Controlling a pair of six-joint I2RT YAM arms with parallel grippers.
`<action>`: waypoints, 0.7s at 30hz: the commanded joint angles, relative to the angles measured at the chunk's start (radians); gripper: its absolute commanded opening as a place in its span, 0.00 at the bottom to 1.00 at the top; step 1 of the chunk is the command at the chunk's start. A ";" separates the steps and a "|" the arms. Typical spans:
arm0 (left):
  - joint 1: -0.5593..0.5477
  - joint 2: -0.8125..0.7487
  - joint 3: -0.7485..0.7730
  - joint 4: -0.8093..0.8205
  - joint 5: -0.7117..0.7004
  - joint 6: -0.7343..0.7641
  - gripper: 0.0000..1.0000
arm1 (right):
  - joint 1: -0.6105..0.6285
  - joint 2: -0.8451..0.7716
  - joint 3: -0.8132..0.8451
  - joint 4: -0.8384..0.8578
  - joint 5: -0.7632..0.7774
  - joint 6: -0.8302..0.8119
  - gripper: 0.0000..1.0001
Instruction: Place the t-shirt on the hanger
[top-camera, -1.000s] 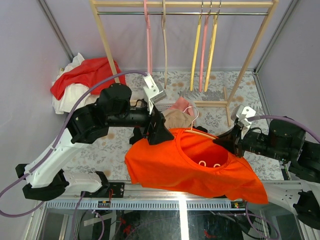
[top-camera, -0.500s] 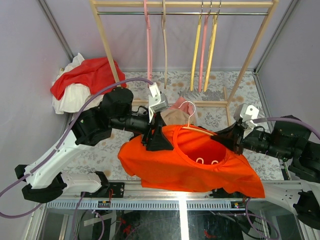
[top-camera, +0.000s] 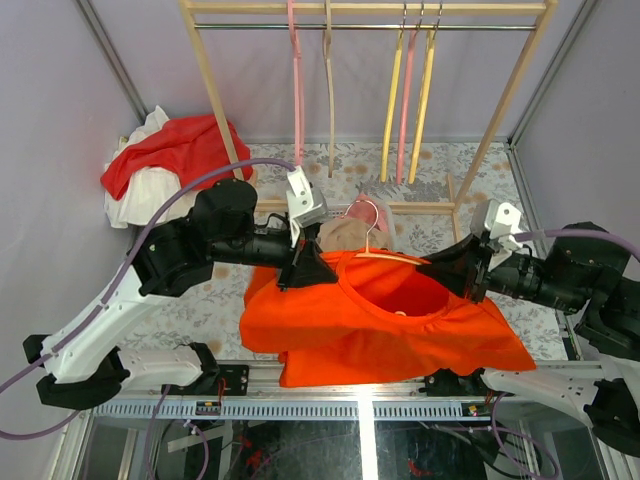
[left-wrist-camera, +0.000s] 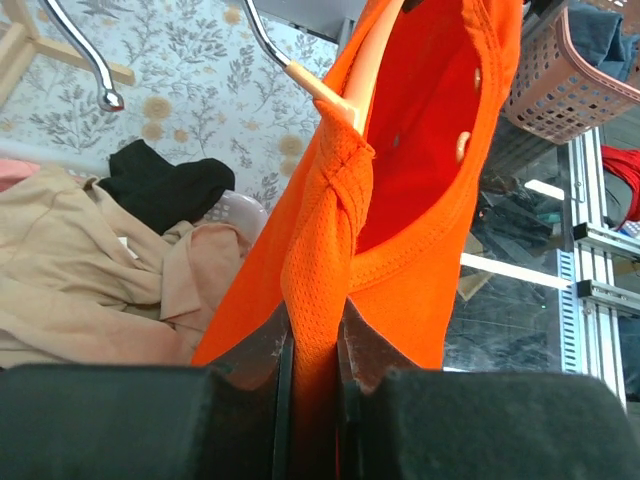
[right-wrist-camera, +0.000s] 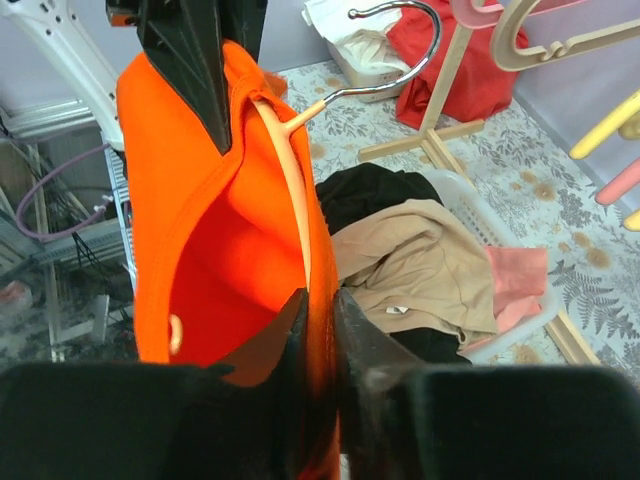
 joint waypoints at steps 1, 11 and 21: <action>0.004 -0.024 0.015 0.097 -0.115 0.045 0.00 | 0.004 0.035 0.086 0.082 -0.026 0.063 0.30; -0.095 -0.024 0.051 0.055 -0.319 0.195 0.00 | 0.004 0.240 0.364 0.074 0.113 0.237 0.59; -0.178 -0.054 0.044 0.078 -0.310 0.260 0.00 | 0.004 0.385 0.425 0.050 0.149 0.279 0.61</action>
